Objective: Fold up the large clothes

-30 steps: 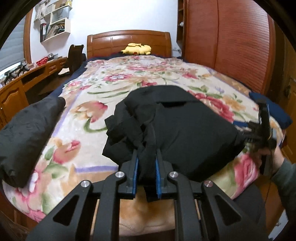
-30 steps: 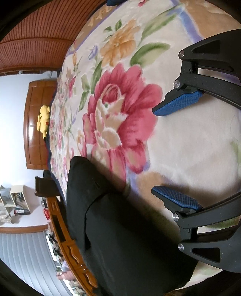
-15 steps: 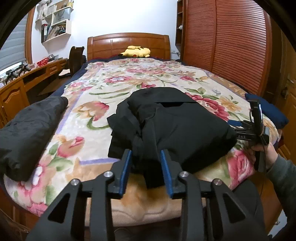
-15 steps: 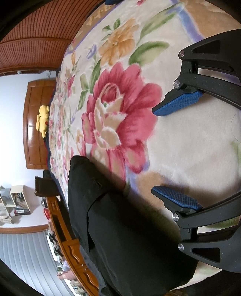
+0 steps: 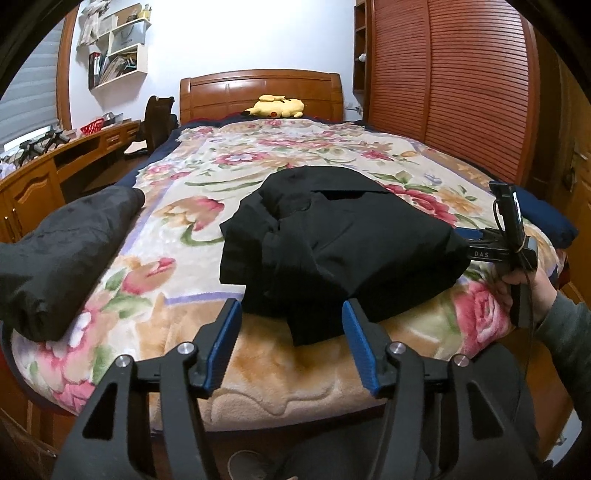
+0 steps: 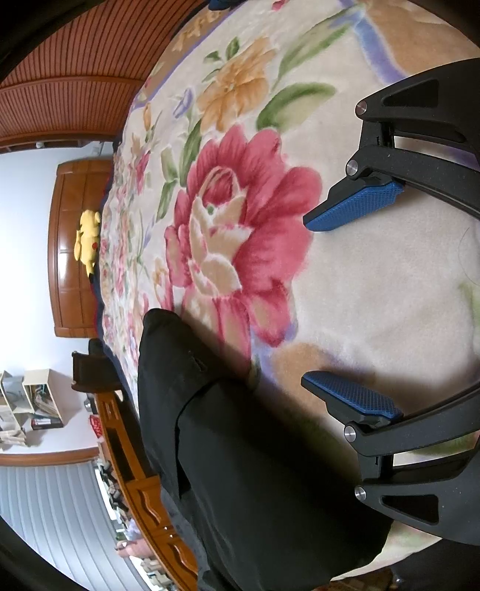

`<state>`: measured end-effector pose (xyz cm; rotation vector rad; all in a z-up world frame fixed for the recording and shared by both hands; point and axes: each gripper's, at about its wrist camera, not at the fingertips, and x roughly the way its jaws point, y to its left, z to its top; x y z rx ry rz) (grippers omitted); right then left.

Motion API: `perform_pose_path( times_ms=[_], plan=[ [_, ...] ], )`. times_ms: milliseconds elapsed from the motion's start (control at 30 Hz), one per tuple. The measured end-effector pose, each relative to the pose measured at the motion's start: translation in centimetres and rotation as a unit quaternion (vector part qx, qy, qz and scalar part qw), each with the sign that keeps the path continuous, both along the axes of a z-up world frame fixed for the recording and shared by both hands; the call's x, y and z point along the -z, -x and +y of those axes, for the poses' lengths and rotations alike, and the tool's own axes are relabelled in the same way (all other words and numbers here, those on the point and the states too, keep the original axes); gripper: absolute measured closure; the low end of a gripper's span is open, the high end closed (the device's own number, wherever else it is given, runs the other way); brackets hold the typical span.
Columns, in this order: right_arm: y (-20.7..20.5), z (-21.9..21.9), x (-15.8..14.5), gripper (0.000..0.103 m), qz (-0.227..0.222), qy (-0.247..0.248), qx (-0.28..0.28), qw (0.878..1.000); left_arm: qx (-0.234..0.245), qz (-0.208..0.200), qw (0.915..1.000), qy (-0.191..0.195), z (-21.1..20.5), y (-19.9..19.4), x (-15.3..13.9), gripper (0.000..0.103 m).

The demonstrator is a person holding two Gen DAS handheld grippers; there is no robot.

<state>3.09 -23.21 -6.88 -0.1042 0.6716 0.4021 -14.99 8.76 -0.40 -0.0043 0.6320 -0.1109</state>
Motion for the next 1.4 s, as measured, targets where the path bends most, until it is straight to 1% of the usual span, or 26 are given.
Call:
perform_pose_path(
  times_ms=[100,200,300,367,433,533,600,633,767,833,967,1033,1167,1200,1267,1333,1367,1400],
  plan=[
    [-0.2,0.1,-0.1,0.023,0.012,0.003,-0.001,1.0,-0.003,0.006,1.0,-0.004,0.1,-0.3,0.5,0.047],
    [-0.4,-0.2,-0.9,0.023,0.012,-0.001,0.009,1.0,-0.002,0.012,0.9999,-0.005,0.1,-0.7,1.1,0.047],
    [-0.8,-0.5,-2.3,0.023,0.011,-0.014,0.014,1.0,-0.001,0.011,0.9999,0.002,0.3,-1.0,1.6,0.047],
    [-1.4,-0.6,-3.8,0.023,0.003,-0.027,0.014,1.0,0.002,0.012,0.9999,0.007,0.5,-1.3,2.1,0.047],
    [-2.7,-0.4,-5.2,0.023,0.001,-0.038,0.012,0.999,0.004,0.015,0.9998,0.01,0.6,-1.7,2.6,0.047],
    [-5.0,0.8,-6.3,0.023,0.024,-0.06,-0.008,0.998,0.009,0.023,0.9995,0.018,0.7,-2.4,3.5,0.047],
    [-6.8,2.5,-6.6,0.023,0.034,-0.06,-0.023,0.997,0.011,0.026,0.9994,0.02,0.7,-2.8,4.0,0.047],
    [-7.4,3.2,-6.6,0.023,0.036,-0.055,-0.029,0.997,0.012,0.029,0.9993,0.022,0.7,-3.1,4.3,0.047],
    [-10.6,6.6,-5.6,0.023,0.073,-0.039,-0.054,0.995,0.018,0.033,0.9987,0.034,1.0,-4.0,4.9,0.047],
    [-11.9,7.7,-5.3,0.023,0.076,-0.035,-0.056,0.995,0.023,0.034,0.9983,0.04,1.1,-4.4,5.1,0.047],
    [-14.4,8.7,-4.9,0.023,0.086,-0.043,-0.057,0.994,0.029,0.033,0.9972,0.061,1.7,-4.7,5.2,0.047],
    [-15.6,9.0,-4.4,0.019,0.096,-0.039,-0.056,0.993,0.031,0.031,0.9961,0.076,2.0,-4.8,5.4,0.047],
    [-18.0,9.2,-2.5,0.014,0.143,-0.056,-0.064,0.986,0.035,0.027,0.9961,0.077,1.9,-4.9,5.4,0.048],
    [-18.2,9.2,-2.2,0.013,0.15,-0.06,-0.067,0.985,0.038,0.027,0.9958,0.079,1.9,-5.0,5.4,0.052],
    [-18.7,9.4,-1.6,0.013,0.168,-0.074,-0.077,0.98,0.041,0.028,0.9952,0.085,2.0,-5.2,5.4,0.055],
    [-18.9,9.9,-1.0,0.013,0.195,-0.093,-0.096,0.972,0.046,0.029,0.9947,0.088,2.0,-5.3,5.4,0.063],
    [-18.9,10.4,-0.5,0.012,0.216,-0.101,-0.114,0.964,0.05,0.032,0.9939,0.093,2.0,-5.3,5.4,0.069],
    [-18.8,10.7,-0.5,0.012,0.219,-0.095,-0.117,0.964,0.052,0.032,0.9935,0.095,2.1,-5.4,5.4,0.078]
  ],
)
